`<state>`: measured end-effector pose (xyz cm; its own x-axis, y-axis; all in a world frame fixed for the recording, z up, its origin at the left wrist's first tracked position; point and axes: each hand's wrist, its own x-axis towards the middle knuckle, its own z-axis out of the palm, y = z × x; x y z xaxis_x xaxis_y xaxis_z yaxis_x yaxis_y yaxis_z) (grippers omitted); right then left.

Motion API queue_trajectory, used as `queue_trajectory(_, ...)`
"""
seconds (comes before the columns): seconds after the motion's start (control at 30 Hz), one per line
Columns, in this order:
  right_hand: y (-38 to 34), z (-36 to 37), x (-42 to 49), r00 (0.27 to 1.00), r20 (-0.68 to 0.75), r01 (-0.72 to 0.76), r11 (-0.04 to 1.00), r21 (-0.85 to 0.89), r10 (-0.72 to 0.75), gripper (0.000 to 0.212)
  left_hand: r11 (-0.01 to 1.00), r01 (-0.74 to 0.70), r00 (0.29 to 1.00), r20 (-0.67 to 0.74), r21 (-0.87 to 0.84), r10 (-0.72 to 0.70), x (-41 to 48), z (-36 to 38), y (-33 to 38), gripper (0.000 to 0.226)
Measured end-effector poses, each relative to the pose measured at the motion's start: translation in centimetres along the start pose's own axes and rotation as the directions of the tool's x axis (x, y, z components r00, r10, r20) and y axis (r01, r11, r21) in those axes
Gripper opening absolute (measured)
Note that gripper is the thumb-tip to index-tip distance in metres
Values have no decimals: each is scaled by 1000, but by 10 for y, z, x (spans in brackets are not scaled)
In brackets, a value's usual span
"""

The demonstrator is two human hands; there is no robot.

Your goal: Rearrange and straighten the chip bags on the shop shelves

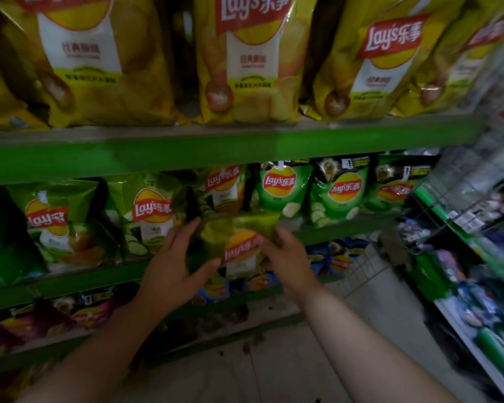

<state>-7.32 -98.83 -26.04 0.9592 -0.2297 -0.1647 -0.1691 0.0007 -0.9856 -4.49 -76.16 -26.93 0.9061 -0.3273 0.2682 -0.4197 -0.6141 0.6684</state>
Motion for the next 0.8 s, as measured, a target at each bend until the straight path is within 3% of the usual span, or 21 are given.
queue_trajectory(0.23, -50, 15, 38, 992, -127, 22, 996, 91, -11, 12, 992, 116, 985, -132, 48, -109, -9, -23, -28, 59)
queue_trajectory(0.33, -62, 29, 54, 989, -138, 42, 999, -17, -44, 20, 979, 179, 971, -179, 99, -159, -20, -38, -49, 48)
queue_trajectory(0.4, -59, 37, 60, 991, -127, 34, 994, -106, -47, 9, 965, 233, 957, -205, 122, -206, -26, -49, -62, 47)
queue_trajectory(0.43, -56, 41, 62, 992, -128, 6, 993, -119, -22, 13, 957, 259, 951, -209, 128, -229, -30, -54, -67, 48)
queue_trajectory(0.53, -44, 46, 69, 987, -151, -70, 993, -94, 55, 38, 939, 304, 945, -176, 160, -276, -38, -66, -75, 62)
queue_trajectory(0.67, -35, 49, 78, 976, -210, -80, 992, -97, 58, 19, 915, 321, 947, -61, 245, -316, -38, -64, -74, 77)
queue_trajectory(0.8, -37, 49, 78, 962, -272, -67, 987, -145, 25, 25, 894, 380, 917, 29, 239, -398, -36, -60, -73, 78)
